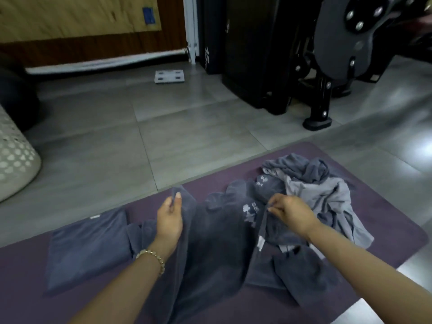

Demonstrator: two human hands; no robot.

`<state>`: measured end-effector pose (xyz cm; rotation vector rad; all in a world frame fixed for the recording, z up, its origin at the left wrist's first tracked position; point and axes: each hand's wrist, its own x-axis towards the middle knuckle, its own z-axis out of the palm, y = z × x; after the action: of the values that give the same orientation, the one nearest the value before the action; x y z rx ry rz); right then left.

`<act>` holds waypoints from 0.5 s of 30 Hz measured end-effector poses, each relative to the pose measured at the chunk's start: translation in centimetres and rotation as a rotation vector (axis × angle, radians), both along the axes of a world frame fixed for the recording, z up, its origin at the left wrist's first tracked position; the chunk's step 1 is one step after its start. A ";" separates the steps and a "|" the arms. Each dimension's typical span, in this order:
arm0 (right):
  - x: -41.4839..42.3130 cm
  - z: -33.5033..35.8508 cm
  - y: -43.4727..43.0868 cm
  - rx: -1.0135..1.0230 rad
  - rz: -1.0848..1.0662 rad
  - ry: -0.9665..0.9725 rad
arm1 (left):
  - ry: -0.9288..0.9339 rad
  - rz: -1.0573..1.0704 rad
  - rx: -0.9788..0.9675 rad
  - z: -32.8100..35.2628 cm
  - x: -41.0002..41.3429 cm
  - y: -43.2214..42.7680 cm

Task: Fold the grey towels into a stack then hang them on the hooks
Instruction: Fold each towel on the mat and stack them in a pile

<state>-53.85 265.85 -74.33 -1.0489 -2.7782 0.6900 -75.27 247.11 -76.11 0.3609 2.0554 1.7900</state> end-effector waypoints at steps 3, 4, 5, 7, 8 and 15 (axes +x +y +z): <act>-2.9 9.0 -2.2 0.038 0.109 -0.091 | 0.118 0.041 0.056 5.8 -2.5 -2.3; -3.7 11.6 -3.1 -0.009 0.146 -0.059 | 0.164 0.038 0.064 7.8 -3.1 -3.2; -4.3 14.0 -4.3 -0.075 0.172 -0.022 | 0.209 0.028 0.080 9.8 -3.4 -4.0; -5.6 18.5 -7.0 -0.139 0.220 0.036 | 0.293 0.013 0.117 14.3 -3.8 -5.6; -6.2 20.3 -8.2 -0.107 0.259 0.070 | 0.326 0.010 0.143 16.3 -3.9 -6.4; -9.7 27.8 -16.6 -0.232 0.386 0.591 | 0.419 -0.028 0.263 25.3 -3.2 -12.6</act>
<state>-63.55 249.23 -46.54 -0.2449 -2.4118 1.1636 -78.47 234.48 -50.82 0.9036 2.0560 2.1136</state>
